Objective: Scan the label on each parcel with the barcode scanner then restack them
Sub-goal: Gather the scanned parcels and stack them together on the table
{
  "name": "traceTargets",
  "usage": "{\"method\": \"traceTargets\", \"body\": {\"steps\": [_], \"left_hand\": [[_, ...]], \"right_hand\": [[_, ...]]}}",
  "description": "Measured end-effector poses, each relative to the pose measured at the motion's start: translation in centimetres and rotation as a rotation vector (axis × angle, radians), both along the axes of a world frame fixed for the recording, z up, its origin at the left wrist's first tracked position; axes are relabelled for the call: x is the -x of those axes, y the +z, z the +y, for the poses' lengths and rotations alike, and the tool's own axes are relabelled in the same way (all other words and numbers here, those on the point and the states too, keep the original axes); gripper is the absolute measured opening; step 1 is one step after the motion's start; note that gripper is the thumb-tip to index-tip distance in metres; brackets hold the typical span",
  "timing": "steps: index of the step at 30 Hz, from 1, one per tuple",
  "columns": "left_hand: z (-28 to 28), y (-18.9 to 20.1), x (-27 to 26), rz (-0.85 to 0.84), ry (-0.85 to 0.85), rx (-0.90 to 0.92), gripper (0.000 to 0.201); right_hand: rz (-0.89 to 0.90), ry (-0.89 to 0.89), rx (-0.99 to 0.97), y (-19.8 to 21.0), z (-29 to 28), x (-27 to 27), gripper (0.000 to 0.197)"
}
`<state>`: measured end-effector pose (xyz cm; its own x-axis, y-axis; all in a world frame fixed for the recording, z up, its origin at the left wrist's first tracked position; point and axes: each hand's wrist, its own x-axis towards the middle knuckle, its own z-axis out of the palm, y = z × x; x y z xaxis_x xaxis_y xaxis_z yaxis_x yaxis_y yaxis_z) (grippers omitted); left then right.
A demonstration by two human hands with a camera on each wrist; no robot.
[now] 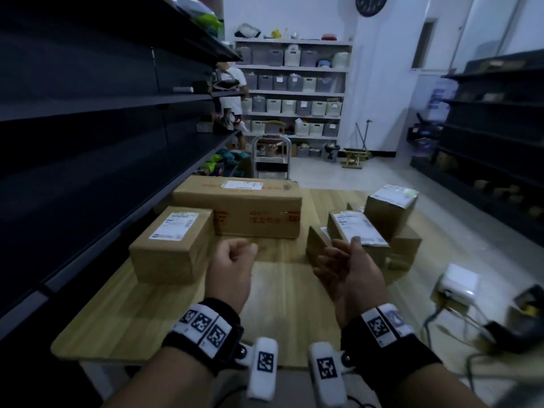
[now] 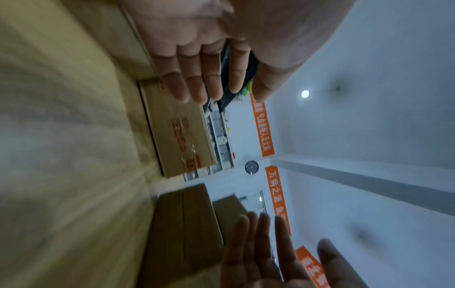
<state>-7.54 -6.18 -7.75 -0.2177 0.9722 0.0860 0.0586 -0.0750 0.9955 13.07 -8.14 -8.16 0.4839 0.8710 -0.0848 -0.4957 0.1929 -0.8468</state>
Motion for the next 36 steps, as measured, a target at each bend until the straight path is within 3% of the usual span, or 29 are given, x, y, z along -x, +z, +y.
{"method": "traceTargets", "body": {"steps": [6,9,11,13,17,21,26,32,36], "left_hand": [[-0.5,0.3,-8.4,0.010,-0.154,0.067,0.030],[-0.3,0.9,-11.4,0.018,-0.220,0.059,0.042],[-0.2,1.2,-12.9,0.037,-0.242,0.073,0.054],[0.2,1.3,-14.1,0.046,-0.253,0.102,0.066],[0.5,1.1,-15.6,0.076,-0.313,0.113,0.072],[0.5,0.5,-15.6,0.106,-0.346,0.118,0.066],[0.9,0.1,-14.0,0.140,-0.304,0.092,0.058],[1.0,-0.2,-12.2,0.189,-0.259,0.053,0.064],[1.1,-0.2,-11.9,0.221,-0.270,0.001,0.055]], "right_hand": [[-0.197,-0.224,-0.004,-0.1,-1.8,-8.0,0.039],[-0.297,-0.275,0.063,-0.8,-1.7,-10.7,0.052],[-0.380,-0.259,0.153,-1.3,-1.3,-11.9,0.056],[-0.489,-0.202,0.218,-1.4,-0.9,-12.7,0.046],[-0.405,-0.082,0.239,-1.5,-0.3,-13.2,0.073],[-0.410,0.003,0.245,-2.5,0.2,-12.4,0.092],[-0.405,0.090,0.206,-2.2,0.0,-10.4,0.056],[-0.522,0.117,0.239,-2.2,0.0,-9.2,0.063],[-0.625,0.102,0.174,-1.0,-0.5,-8.0,0.054]]}}
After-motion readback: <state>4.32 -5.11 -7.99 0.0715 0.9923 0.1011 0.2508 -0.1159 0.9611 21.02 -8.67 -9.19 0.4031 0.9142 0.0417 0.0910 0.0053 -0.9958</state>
